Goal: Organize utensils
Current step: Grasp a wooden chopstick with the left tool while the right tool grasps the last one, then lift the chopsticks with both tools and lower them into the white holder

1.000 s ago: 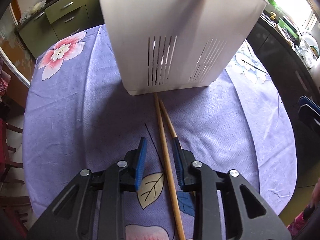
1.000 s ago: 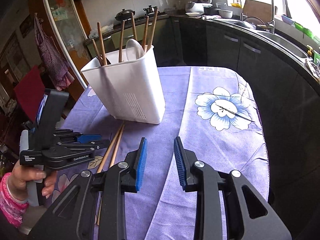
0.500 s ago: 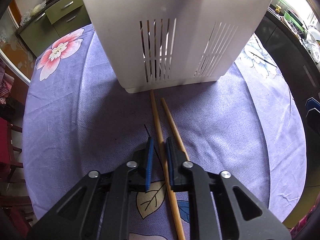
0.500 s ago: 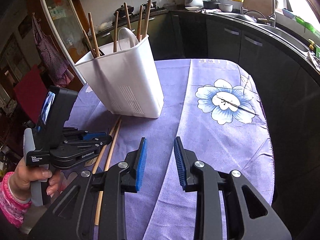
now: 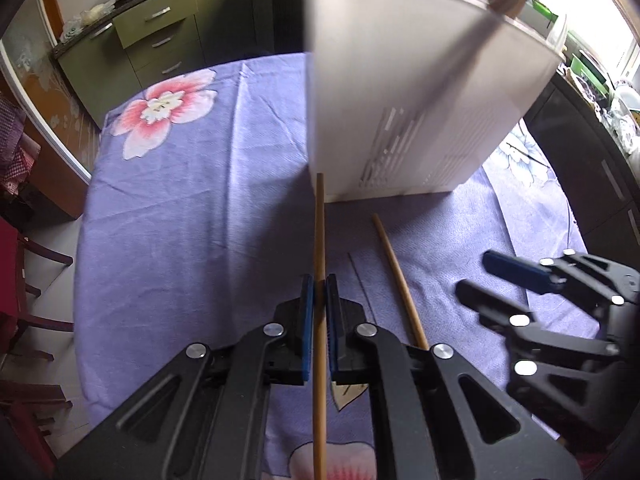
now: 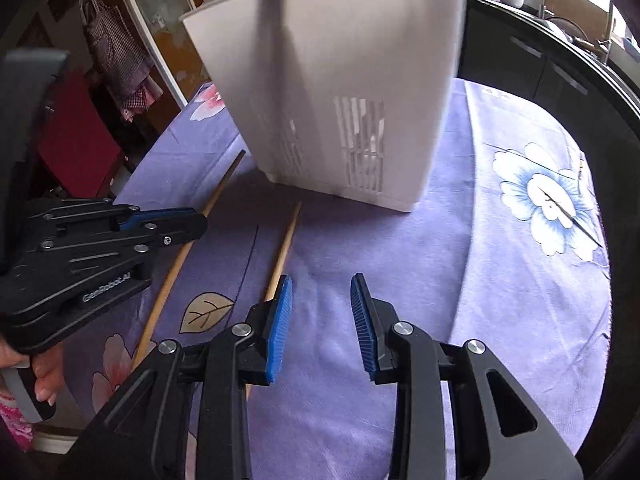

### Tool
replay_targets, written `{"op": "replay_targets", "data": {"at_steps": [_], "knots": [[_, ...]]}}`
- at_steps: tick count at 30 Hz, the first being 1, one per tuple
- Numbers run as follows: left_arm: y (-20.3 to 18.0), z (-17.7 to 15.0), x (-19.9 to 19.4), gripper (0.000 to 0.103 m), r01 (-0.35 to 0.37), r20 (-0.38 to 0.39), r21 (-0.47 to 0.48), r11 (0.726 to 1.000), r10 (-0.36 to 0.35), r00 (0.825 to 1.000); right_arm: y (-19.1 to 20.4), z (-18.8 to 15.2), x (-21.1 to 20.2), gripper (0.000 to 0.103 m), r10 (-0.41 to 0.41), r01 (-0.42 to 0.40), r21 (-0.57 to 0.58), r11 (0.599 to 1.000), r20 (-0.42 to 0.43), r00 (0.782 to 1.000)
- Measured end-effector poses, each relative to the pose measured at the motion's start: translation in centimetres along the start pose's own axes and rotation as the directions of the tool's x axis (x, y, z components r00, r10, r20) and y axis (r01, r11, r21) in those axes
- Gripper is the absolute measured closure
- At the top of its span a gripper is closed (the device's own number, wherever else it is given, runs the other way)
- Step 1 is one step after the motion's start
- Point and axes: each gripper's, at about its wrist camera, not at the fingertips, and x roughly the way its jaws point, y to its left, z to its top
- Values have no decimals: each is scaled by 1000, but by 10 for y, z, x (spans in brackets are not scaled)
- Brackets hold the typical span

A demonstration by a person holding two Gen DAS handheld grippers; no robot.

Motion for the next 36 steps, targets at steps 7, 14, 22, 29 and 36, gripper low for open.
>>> {"op": "replay_targets", "data": {"at_steps": [7, 14, 22, 29, 36], "knots": [[11, -9, -14, 97, 34, 14, 0, 999, -34, 999, 26, 16, 29, 72, -71, 67, -53, 996, -66, 995], [18, -13, -27, 97, 64, 41, 2, 998, -65, 997, 44, 17, 46, 83, -111, 105, -86, 991, -72, 991], [27, -17, -34, 97, 71, 54, -5, 997, -70, 996, 43, 12, 44, 97, -104, 100, -75, 992, -44, 994], [30, -19, -46, 97, 72, 75, 5, 997, -72, 995, 29, 6, -10, 97, -55, 58, -46, 997, 66, 996], [28, -21, -70, 97, 73, 113, 30, 997, -76, 991, 17, -1, -103, 97, -24, 33, -29, 999, 260, 965]]}}
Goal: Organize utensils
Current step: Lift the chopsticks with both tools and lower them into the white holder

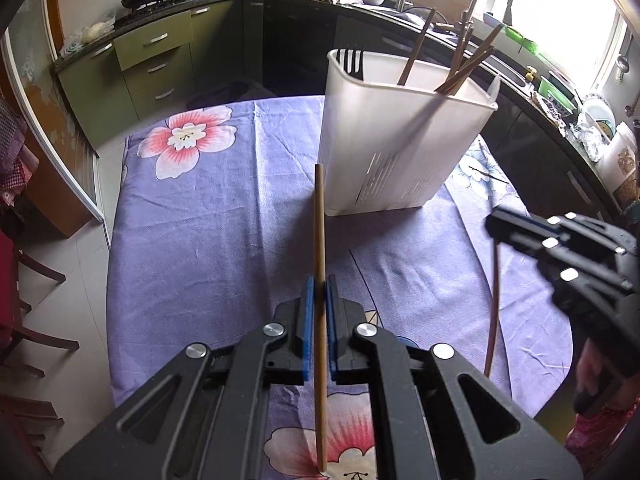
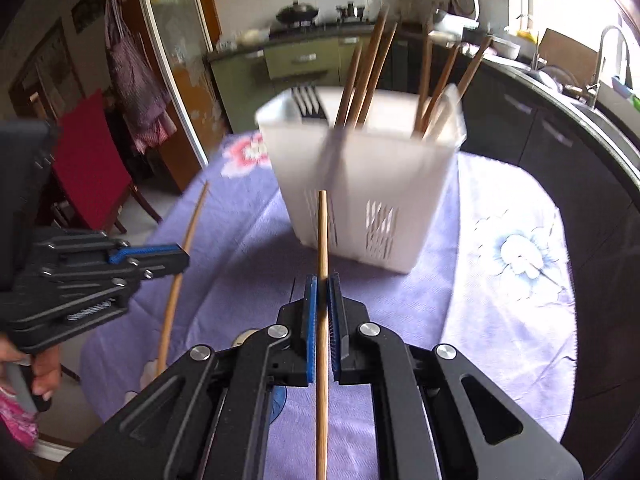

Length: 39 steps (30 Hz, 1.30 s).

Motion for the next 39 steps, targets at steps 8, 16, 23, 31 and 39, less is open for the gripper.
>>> {"op": "replay_targets", "data": {"at_steps": [8, 16, 23, 31, 39], "knots": [[-7, 2, -41, 97, 1, 66, 19, 1000, -2, 998, -12, 5, -67, 97, -3, 1, 14, 1000, 120, 993], [-13, 12, -70, 97, -4, 125, 27, 1000, 1, 992, -14, 8, -93, 97, 4, -6, 15, 1000, 151, 989], [-23, 32, -94, 97, -6, 165, 54, 998, -3, 986, 0, 22, -108, 97, 9, -10, 6, 1000, 171, 985], [-40, 68, -130, 97, -5, 217, 94, 996, -16, 976, -2, 60, -142, 97, 18, -21, 10, 1000, 229, 973], [-62, 103, -175, 97, -21, 299, 134, 991, -20, 954, -9, 111, -175, 97, 1, -8, 21, 1000, 323, 946]]}}
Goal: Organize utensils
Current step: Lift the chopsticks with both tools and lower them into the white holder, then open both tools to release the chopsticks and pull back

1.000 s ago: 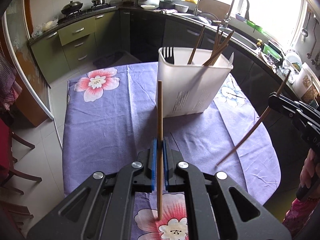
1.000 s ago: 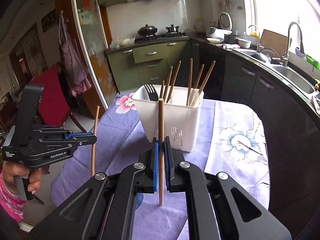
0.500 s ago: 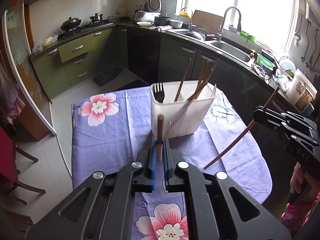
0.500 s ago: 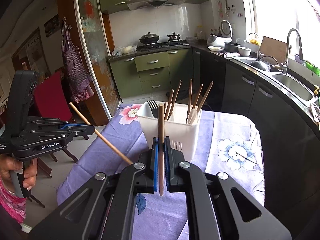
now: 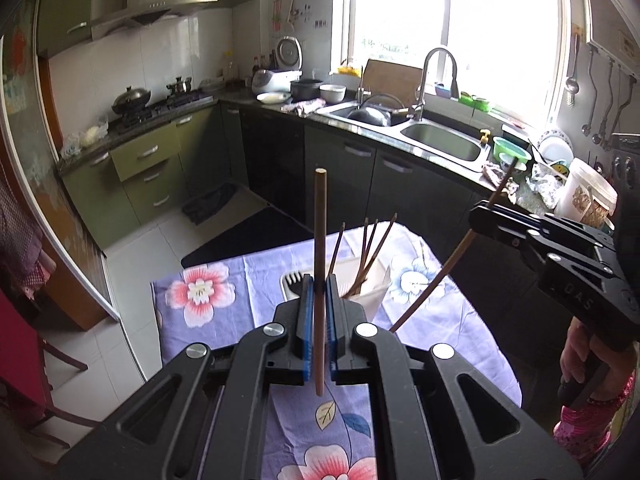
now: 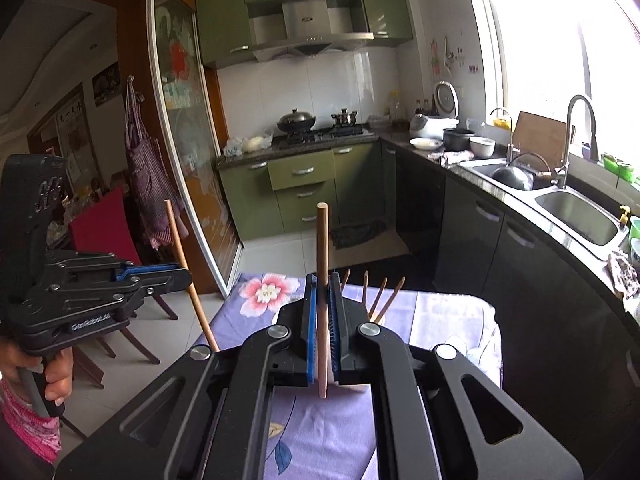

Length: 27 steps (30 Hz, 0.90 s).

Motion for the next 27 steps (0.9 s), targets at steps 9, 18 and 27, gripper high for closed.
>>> {"op": "replay_targets", "data": {"at_steps": [9, 18, 27], "knots": [[-6, 54, -1, 97, -40, 96, 1, 999, 40, 995, -17, 53, 21, 97, -17, 15, 41, 999, 69, 997], [2, 65, 61, 97, -59, 53, -21, 998, 60, 997, -38, 45, 76, 97, -20, 20, 64, 998, 0, 1000], [10, 29, 124, 97, -31, -39, -32, 999, 30, 999, -47, 2, 124, 97, -3, 9, 69, 998, -87, 996]]}}
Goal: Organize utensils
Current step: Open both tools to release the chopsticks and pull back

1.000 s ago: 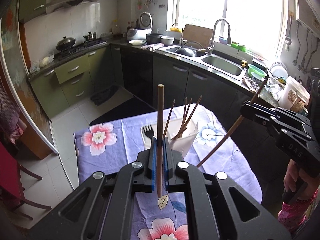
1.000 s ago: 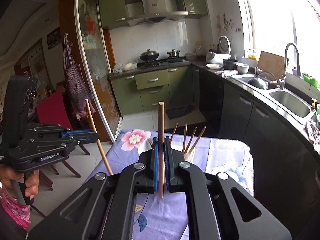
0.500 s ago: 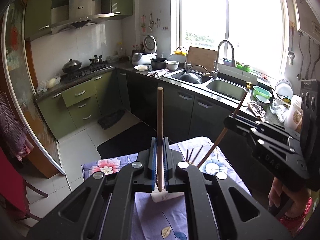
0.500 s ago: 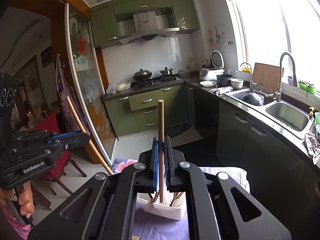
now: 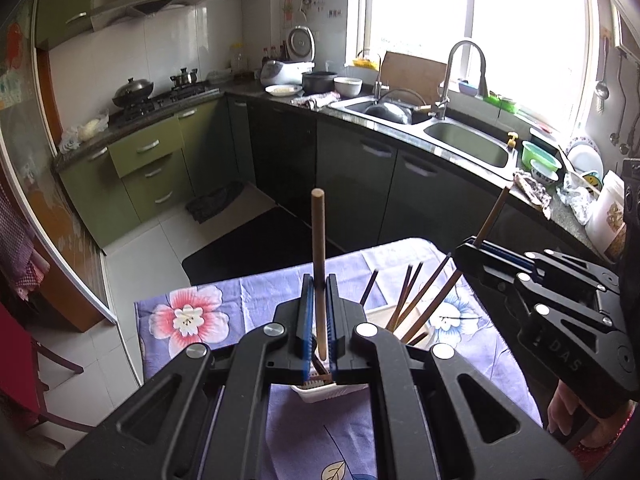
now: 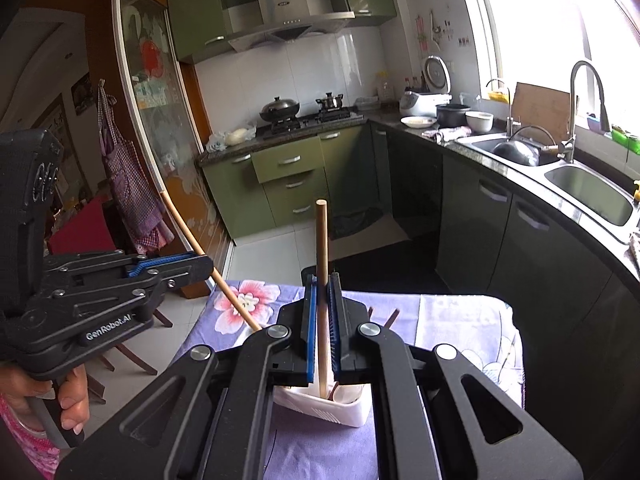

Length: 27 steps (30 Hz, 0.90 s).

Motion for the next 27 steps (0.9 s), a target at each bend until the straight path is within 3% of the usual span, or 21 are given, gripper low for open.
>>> {"op": "replay_targets", "data": {"at_steps": [3, 5, 7, 11, 19, 23, 27], "knots": [[2, -12, 13, 97, 10, -26, -6, 1000, -11, 1000, 0, -13, 10, 96, 4, -4, 0, 1000, -21, 1000], [2, -20, 17, 90, 10, -34, -2, 1000, -10, 999, -1, -20, 15, 96, 6, -6, 2, 1000, -29, 1000], [2, -26, 18, 74, 11, -39, 3, 1000, -11, 999, -1, -25, 15, 89, 4, -4, 3, 1000, -34, 999], [3, -37, 7, 67, 18, -27, 4, 1000, -18, 999, 1, -30, 2, 87, -1, 1, -1, 1000, -10, 1000], [13, -73, -51, 25, 53, 85, -31, 998, -50, 995, 15, -58, -67, 62, -23, 25, -33, 999, 71, 997], [23, -109, -75, 13, 39, 147, -49, 998, -31, 989, 12, -101, -95, 29, -45, 47, -19, 999, 98, 994], [29, -149, -84, 8, 37, 146, -68, 997, -27, 989, 7, -156, -116, 9, -79, 79, 5, 997, 111, 991]]}}
